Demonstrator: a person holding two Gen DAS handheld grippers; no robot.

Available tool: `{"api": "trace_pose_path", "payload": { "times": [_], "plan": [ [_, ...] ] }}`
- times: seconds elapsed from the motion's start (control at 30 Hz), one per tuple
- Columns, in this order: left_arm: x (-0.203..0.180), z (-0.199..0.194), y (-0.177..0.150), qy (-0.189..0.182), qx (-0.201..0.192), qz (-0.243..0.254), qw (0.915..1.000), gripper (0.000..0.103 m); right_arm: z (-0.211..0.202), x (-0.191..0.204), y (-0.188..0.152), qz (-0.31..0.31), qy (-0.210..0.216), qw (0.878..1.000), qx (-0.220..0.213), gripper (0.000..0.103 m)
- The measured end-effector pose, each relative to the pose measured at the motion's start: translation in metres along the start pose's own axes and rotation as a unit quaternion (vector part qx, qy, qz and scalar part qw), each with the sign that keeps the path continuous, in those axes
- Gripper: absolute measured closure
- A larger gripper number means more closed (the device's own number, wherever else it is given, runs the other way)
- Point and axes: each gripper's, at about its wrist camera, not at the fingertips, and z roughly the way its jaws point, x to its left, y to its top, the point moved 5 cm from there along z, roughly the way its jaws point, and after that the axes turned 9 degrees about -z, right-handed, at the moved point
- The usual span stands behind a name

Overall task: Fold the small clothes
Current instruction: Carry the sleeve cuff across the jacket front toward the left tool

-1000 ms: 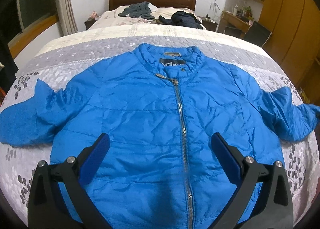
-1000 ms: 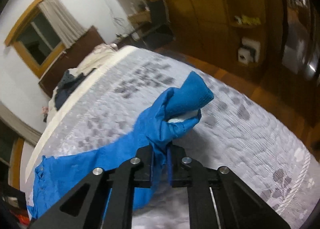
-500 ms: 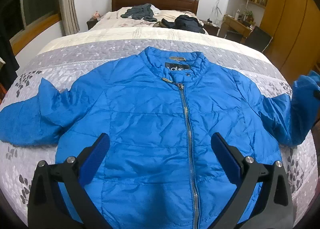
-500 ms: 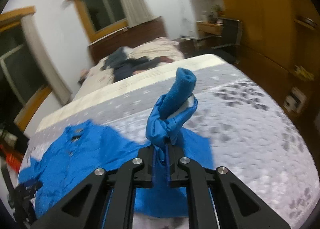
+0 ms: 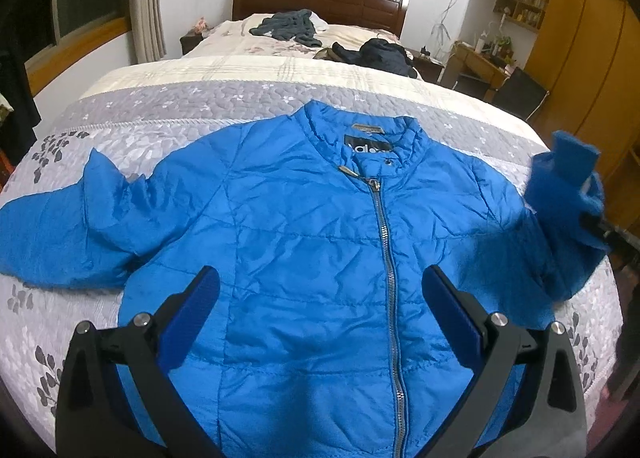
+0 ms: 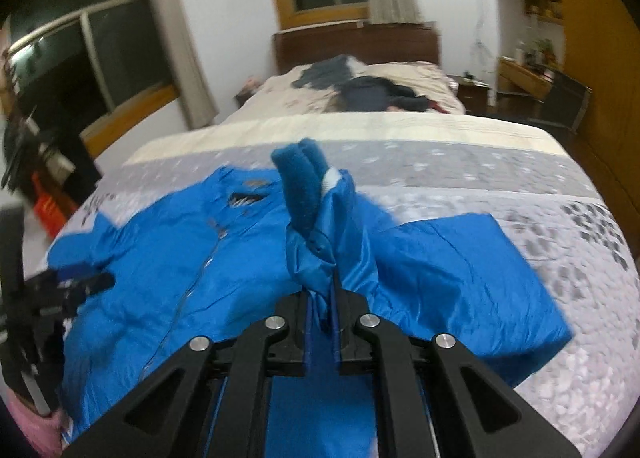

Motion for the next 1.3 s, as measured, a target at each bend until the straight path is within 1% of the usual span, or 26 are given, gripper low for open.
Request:
{"api": "trace_pose_path", "payload": {
  "times": [0.07,0.17,0.43,0.5,0.53,0.57,0.7,0.73,0.77,0.8,0.83,0.87,0.9,0.93,1.0,1.13,1.2,1.3],
  "plan": [
    [0.0,0.0,0.0,-0.005,0.004,-0.001,1.0,0.003,0.009,0.02,-0.006,-0.02,0.014,1.0,0.008,0.096],
    [0.001,0.002,-0.001,-0.015,0.013,-0.007,0.9998,0.003,0.025,0.04,-0.014,-0.038,0.021,0.999,0.023,0.096],
    [-0.003,0.005,-0.003,-0.036,0.037,-0.015,0.9986,0.003,0.05,0.069,-0.035,-0.068,0.024,0.996,0.056,0.096],
    [-0.008,0.008,-0.004,-0.046,0.051,-0.013,0.9976,0.003,0.055,0.072,-0.038,-0.072,0.026,0.995,0.063,0.095],
    [-0.01,0.009,-0.005,-0.049,0.057,-0.011,0.9971,0.003,0.058,0.075,-0.041,-0.074,0.029,0.994,0.069,0.092],
    [-0.013,0.011,-0.006,-0.053,0.066,-0.009,0.9964,0.003,0.062,0.076,-0.041,-0.077,0.031,0.994,0.075,0.092],
    [-0.03,0.025,-0.011,-0.079,0.115,-0.003,0.9903,0.003,0.066,0.082,-0.049,-0.1,0.035,0.99,0.097,0.089],
    [-0.033,0.029,-0.013,-0.081,0.122,-0.002,0.9892,0.003,0.064,0.081,-0.05,-0.097,0.042,0.99,0.097,0.087],
    [-0.037,0.034,-0.014,-0.083,0.133,0.0,0.9877,0.003,0.06,0.079,-0.049,-0.088,0.058,0.99,0.098,0.086],
    [-0.04,0.038,-0.016,-0.085,0.141,0.001,0.9864,0.003,0.056,0.077,-0.049,-0.079,0.07,0.989,0.101,0.078],
    [-0.044,0.044,-0.017,-0.089,0.152,0.0,0.9843,0.003,0.052,0.075,-0.049,-0.07,0.081,0.989,0.104,0.061],
    [-0.046,0.048,-0.018,-0.093,0.16,-0.003,0.9827,0.003,0.045,0.071,-0.047,-0.06,0.094,0.989,0.099,0.053],
    [-0.05,0.053,-0.019,-0.1,0.169,-0.009,0.9805,0.003,0.035,0.068,-0.044,-0.056,0.101,0.99,0.086,0.04],
    [-0.052,0.057,-0.02,-0.104,0.175,-0.013,0.9789,0.003,0.024,0.064,-0.04,-0.059,0.096,0.991,0.071,0.04],
    [-0.057,0.064,-0.022,-0.108,0.185,-0.016,0.9766,0.003,0.005,0.055,-0.032,-0.061,0.072,0.994,0.048,0.04],
    [-0.071,0.079,-0.027,-0.122,0.215,-0.019,0.9687,0.003,-0.027,0.014,-0.019,-0.025,0.014,1.0,0.012,0.04],
    [-0.079,0.084,-0.03,-0.136,0.226,-0.022,0.9644,0.003,-0.038,-0.006,-0.017,-0.001,0.002,1.0,0.001,0.04],
    [-0.09,0.091,-0.032,-0.154,0.235,-0.028,0.9593,0.004,-0.048,-0.033,-0.015,0.039,-0.006,0.999,-0.007,0.04]
  ]
}}
